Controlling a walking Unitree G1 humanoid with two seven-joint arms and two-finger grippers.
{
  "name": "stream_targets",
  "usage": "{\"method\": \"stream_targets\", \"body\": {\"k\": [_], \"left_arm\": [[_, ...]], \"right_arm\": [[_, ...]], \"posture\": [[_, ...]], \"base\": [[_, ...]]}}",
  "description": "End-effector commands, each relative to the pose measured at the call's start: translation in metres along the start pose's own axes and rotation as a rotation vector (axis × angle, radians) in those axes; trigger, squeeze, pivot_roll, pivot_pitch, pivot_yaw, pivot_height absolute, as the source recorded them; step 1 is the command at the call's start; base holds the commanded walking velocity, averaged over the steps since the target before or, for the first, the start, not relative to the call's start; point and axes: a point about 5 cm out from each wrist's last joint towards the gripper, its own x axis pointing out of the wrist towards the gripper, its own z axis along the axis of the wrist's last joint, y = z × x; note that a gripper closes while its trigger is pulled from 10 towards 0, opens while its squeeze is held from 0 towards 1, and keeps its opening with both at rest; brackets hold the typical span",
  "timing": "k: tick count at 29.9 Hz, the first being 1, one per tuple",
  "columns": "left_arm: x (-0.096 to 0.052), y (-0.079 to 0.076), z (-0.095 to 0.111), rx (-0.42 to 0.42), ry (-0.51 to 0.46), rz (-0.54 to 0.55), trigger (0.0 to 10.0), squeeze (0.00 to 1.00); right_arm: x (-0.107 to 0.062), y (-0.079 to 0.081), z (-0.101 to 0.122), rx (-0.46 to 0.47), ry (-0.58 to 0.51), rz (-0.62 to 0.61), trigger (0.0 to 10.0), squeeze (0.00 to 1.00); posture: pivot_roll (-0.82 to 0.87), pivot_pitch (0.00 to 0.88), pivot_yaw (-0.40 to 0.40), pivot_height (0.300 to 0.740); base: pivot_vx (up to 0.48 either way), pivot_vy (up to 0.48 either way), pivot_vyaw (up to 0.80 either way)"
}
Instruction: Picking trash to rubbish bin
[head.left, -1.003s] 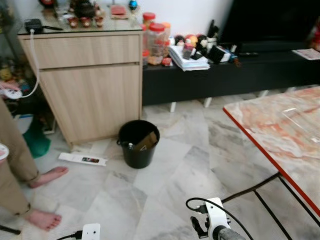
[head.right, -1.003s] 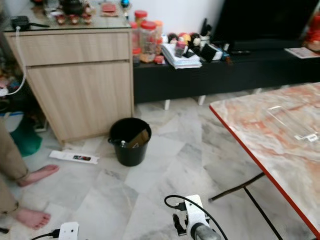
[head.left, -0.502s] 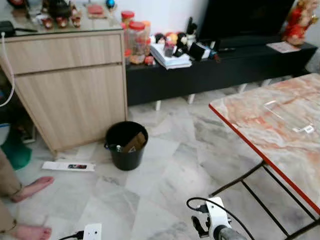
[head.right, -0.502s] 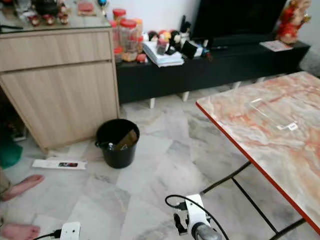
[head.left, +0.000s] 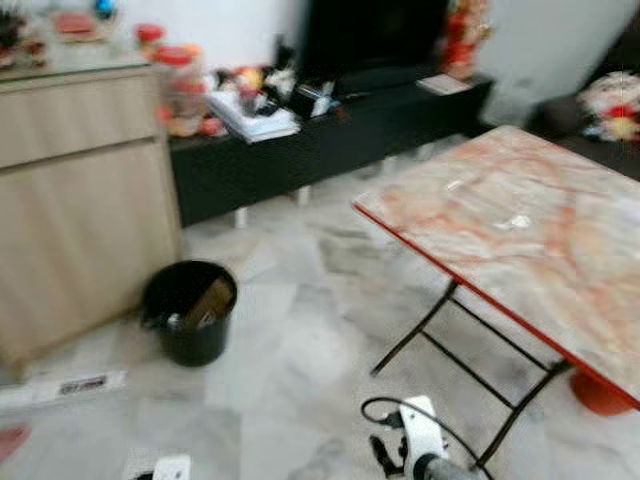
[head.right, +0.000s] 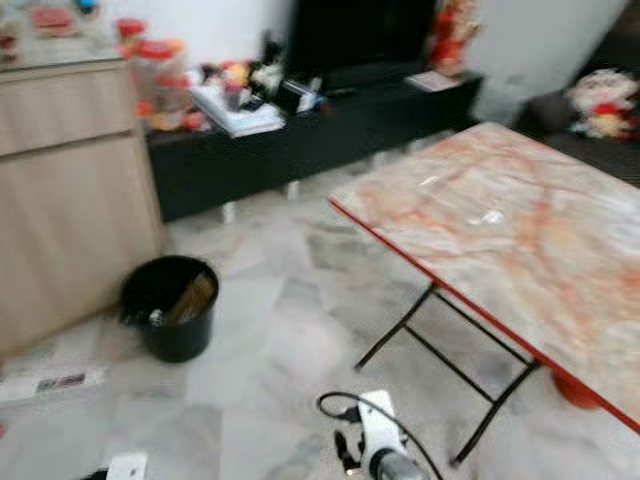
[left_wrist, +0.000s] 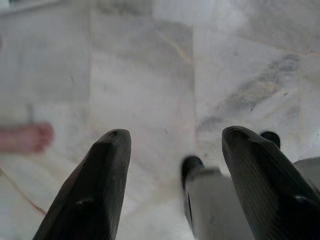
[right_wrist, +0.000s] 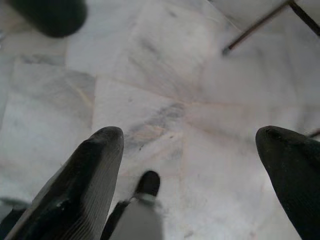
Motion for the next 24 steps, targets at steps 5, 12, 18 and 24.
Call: {"method": "stream_targets", "body": {"k": [5,12,18,24], "left_arm": [[0.0,-0.0103,0.0003,-0.005,0.008,-0.024,10.0,0.0],[0.0002,-0.0102,0.0011,0.006,0.005,-0.024,10.0,0.0],[0.0003,-0.0102,0.0014,0.009,0.004,-0.026,10.0,0.0],[0.0003,-0.0102,0.0016,0.011,0.003,-0.023,10.0,0.0]], "right_arm": [[-0.0033,-0.0102,-0.0076,0.001,0.024,-0.033,10.0,0.0],[-0.0032,-0.0101,-0.0072,0.002,0.023,-0.033,10.0,0.0],[-0.0031,-0.0099,-0.0069,0.003,0.023,-0.034,10.0,0.0],[-0.0029,-0.0096,-0.0063,0.0,0.023,-0.031,10.0,0.0]], "posture": [[0.05,0.0,-0.107,0.74],[0.05,0.0,-0.105,0.74],[0.05,0.0,-0.105,0.74],[0.05,0.0,-0.106,0.74]], "base": [[0.0,0.0,-0.8],[0.0,0.0,-0.8],[0.0,0.0,-0.8],[0.0,0.0,-0.8]]}}
